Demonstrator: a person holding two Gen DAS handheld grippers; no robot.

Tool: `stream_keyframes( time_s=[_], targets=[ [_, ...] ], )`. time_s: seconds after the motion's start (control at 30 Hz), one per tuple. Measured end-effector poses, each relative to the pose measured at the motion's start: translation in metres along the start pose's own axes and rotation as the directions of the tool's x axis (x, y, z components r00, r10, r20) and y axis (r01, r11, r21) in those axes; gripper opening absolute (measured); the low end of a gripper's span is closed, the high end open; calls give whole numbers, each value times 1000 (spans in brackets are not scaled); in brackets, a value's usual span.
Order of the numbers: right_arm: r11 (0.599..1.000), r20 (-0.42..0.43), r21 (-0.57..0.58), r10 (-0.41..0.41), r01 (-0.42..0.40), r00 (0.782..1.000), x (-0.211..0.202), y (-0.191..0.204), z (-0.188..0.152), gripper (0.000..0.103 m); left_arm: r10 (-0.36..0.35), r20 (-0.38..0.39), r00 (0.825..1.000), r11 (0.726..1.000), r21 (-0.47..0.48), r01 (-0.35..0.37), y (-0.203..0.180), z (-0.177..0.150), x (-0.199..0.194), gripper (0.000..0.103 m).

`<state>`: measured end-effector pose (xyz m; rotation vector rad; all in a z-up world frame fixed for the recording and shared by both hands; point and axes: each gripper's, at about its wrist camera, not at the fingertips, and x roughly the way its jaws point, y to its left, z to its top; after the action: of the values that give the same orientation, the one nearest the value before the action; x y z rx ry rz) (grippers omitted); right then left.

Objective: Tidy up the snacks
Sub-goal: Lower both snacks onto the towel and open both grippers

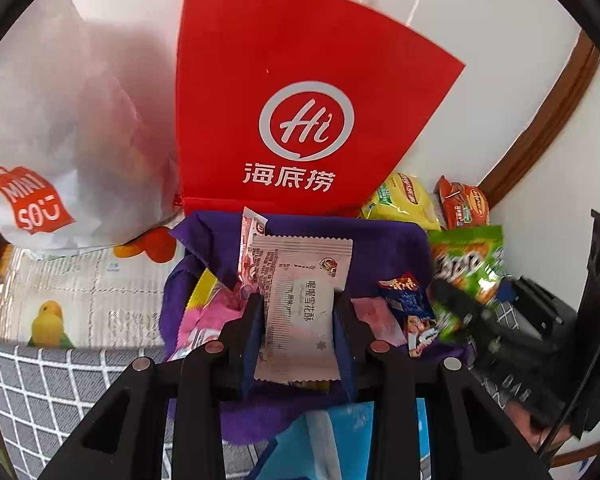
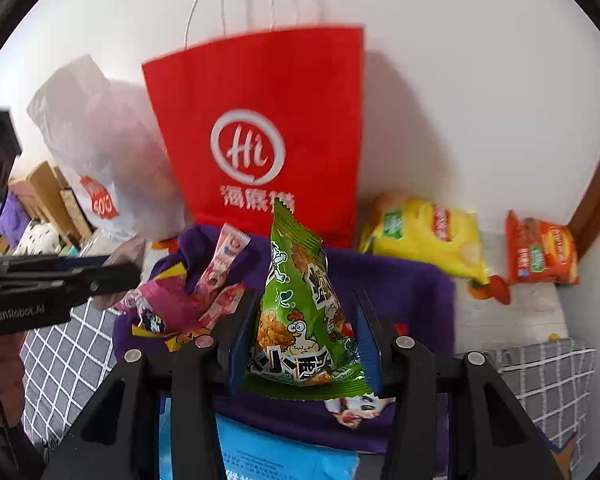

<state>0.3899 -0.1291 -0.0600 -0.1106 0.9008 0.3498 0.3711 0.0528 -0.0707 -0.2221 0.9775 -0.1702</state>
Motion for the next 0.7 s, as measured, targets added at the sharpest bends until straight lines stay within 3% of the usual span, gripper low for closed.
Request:
stream_keyframes(
  time_s=[0.47, 0.7],
  targets=[
    [997, -136, -70, 26, -36, 990, 57, 8, -17, 46, 11, -82, 997, 1000, -21, -13, 10, -3, 52, 31],
    [995, -171, -100, 1, -19, 985, 73, 13, -25, 46, 18, -77, 997, 1000, 9, -17, 5, -5, 57, 31]
  ],
)
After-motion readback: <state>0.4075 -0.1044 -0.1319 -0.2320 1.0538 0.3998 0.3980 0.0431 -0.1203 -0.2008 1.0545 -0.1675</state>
